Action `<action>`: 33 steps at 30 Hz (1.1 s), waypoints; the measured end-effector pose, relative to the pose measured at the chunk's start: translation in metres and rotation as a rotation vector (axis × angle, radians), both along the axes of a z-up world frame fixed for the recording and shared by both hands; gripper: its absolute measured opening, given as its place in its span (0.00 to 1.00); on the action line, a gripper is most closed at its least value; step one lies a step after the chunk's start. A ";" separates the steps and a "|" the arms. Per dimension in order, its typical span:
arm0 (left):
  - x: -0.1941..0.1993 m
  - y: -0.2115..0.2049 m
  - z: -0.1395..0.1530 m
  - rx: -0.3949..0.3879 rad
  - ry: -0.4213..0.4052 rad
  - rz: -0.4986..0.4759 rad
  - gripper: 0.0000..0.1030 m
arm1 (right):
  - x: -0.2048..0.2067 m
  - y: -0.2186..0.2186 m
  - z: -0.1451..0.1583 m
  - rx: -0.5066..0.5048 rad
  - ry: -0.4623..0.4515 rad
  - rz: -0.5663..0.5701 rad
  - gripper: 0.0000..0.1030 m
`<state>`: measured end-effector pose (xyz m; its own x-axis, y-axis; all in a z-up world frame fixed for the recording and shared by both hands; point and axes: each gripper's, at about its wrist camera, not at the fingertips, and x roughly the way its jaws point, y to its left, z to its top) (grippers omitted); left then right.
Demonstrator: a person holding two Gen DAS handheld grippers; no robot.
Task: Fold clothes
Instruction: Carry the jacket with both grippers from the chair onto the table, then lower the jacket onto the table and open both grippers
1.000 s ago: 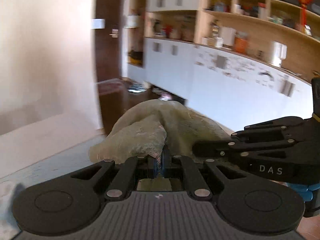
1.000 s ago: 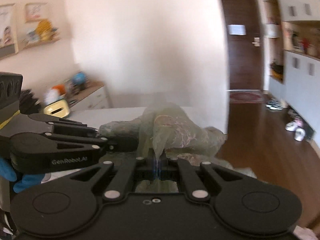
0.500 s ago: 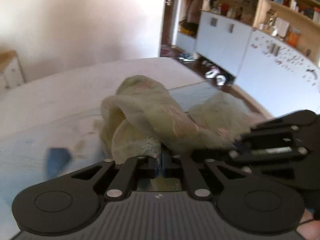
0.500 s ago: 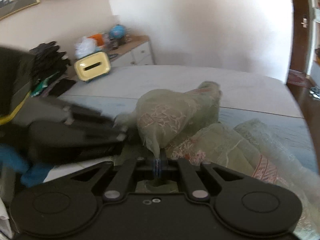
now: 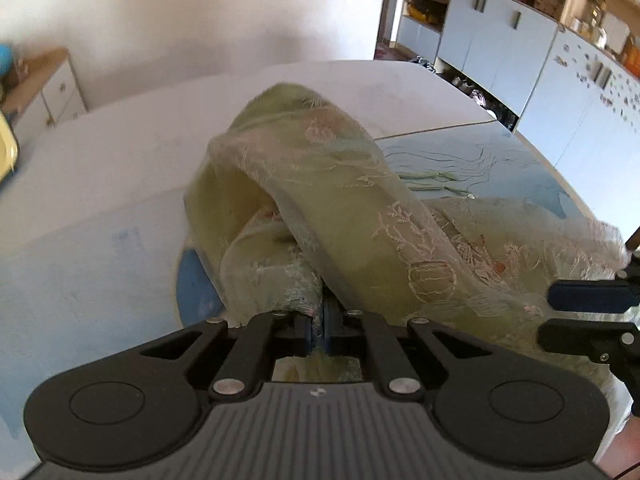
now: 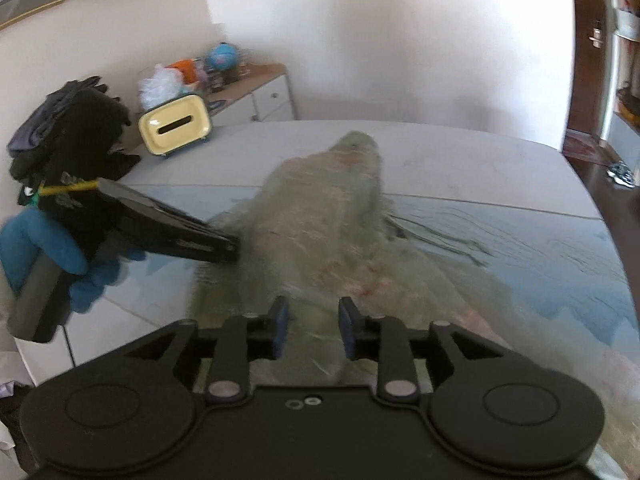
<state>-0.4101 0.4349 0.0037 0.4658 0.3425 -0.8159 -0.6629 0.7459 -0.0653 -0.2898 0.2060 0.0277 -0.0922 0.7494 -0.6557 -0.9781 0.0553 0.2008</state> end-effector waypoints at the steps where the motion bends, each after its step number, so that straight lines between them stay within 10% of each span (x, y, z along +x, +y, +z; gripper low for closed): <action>1: -0.002 0.002 -0.001 -0.023 -0.001 0.008 0.05 | 0.001 -0.001 -0.002 0.007 0.008 -0.013 1.00; 10: -0.007 -0.007 0.015 -0.091 0.046 0.166 0.25 | 0.016 -0.020 -0.005 0.136 0.024 -0.017 1.00; 14: 0.002 -0.023 0.022 -0.094 0.036 0.204 0.68 | 0.031 -0.031 -0.004 0.142 0.019 0.015 1.00; 33: 0.023 -0.099 0.047 -0.069 -0.103 0.324 0.74 | 0.114 -0.061 -0.012 0.038 -0.124 0.153 1.00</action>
